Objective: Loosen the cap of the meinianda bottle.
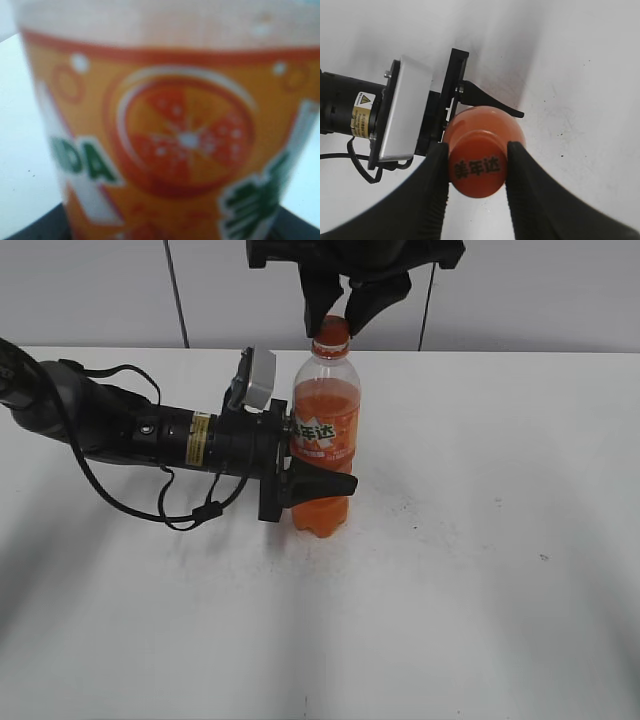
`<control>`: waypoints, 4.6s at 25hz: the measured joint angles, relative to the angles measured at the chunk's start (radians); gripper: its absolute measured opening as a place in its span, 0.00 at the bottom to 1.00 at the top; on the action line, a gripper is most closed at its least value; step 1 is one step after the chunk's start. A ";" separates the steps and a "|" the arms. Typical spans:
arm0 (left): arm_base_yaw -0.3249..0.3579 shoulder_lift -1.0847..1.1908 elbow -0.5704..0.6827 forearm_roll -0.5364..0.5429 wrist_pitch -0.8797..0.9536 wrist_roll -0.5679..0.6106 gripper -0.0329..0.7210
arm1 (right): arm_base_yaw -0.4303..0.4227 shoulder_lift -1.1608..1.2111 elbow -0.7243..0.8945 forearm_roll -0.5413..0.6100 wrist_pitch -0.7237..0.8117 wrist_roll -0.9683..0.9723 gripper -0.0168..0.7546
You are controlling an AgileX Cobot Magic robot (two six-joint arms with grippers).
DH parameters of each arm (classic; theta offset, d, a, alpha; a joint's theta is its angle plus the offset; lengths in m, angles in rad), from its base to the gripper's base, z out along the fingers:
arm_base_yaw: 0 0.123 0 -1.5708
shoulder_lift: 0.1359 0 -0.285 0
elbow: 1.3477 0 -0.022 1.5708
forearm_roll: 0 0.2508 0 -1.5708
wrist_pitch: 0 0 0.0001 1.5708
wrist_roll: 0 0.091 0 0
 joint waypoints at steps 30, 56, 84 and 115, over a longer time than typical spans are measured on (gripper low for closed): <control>0.001 0.000 0.000 -0.001 0.002 0.000 0.59 | 0.000 0.000 0.000 0.005 -0.005 -0.500 0.36; 0.003 0.000 0.000 0.008 -0.009 0.004 0.59 | 0.000 0.000 0.000 0.054 -0.004 -0.961 0.36; 0.003 0.000 0.000 0.014 -0.013 0.006 0.59 | -0.001 0.000 0.000 0.077 -0.001 -1.475 0.36; 0.003 0.000 0.000 0.013 -0.013 0.004 0.59 | -0.010 -0.037 -0.086 0.012 0.001 -1.096 0.36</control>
